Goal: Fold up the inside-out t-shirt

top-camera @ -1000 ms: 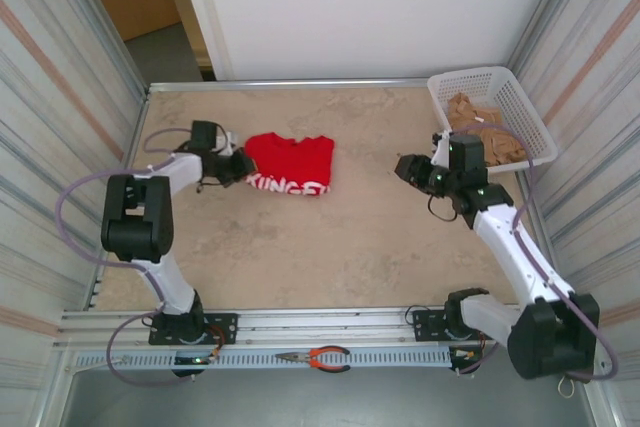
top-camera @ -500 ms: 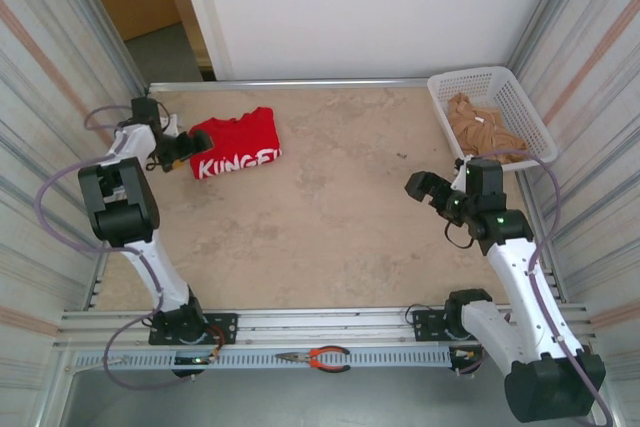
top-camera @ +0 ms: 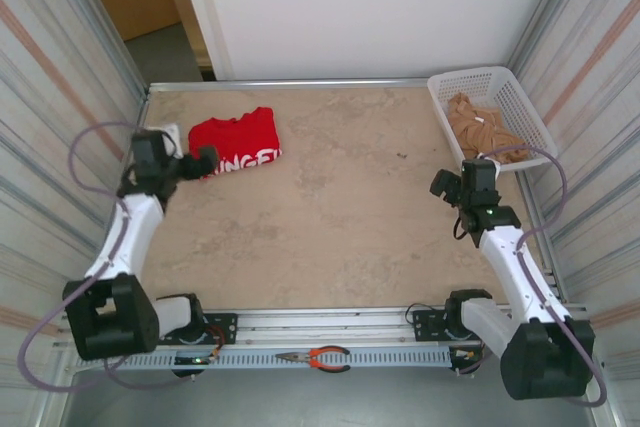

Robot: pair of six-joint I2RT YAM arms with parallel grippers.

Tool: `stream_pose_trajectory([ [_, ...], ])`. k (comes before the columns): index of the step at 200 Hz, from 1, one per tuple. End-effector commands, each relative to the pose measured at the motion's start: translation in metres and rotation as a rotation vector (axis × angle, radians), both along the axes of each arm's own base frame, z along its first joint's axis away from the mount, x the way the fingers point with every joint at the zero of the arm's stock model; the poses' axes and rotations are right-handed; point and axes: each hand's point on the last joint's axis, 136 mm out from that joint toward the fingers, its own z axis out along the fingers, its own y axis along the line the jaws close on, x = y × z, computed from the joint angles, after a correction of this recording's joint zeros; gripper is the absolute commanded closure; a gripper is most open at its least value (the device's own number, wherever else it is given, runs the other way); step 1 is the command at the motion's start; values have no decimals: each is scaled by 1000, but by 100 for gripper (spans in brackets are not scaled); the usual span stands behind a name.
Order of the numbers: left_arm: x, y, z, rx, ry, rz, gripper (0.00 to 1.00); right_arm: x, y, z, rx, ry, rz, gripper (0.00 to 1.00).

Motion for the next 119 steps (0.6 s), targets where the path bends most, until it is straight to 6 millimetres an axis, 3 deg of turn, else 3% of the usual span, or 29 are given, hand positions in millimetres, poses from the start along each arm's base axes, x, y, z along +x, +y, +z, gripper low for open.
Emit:
stream_pose_trajectory([
  [1, 9, 3, -13, 206, -184, 42, 1, 31, -17, -1, -184, -103, 41, 1],
  [17, 8, 5, -48, 231, -145, 70, 2, 40, -20, -24, -133, -119, 46, 1],
  [29, 9, 7, -66, 242, -152, 83, 1, 48, -18, -28, -163, -184, 71, 1],
  [52, 20, 1, -55, 270, -259, 49, 1, 59, -12, -24, -172, -321, 115, 1],
  [61, 22, 0, -59, 261, -256, 24, 1, 67, -8, -20, -181, -383, 139, 1],
  [71, 24, -3, -66, 237, -271, -5, 1, 76, -2, -27, -194, -364, 197, 1],
  [81, 26, -3, -72, 225, -278, -12, 1, 83, 4, -46, -181, -363, 234, 1],
  [87, 27, -6, -78, 219, -277, -31, 1, 89, 3, -45, -206, -410, 224, 1],
  [96, 32, -8, -78, 233, -301, -46, 1, 90, 2, -59, -177, -294, 230, 1],
  [110, 32, -10, -83, 218, -248, -64, 1, 99, 4, -54, -165, -335, 251, 1],
  [119, 34, -9, -81, 223, -273, -59, 1, 95, 3, -58, -154, -269, 244, 1],
])
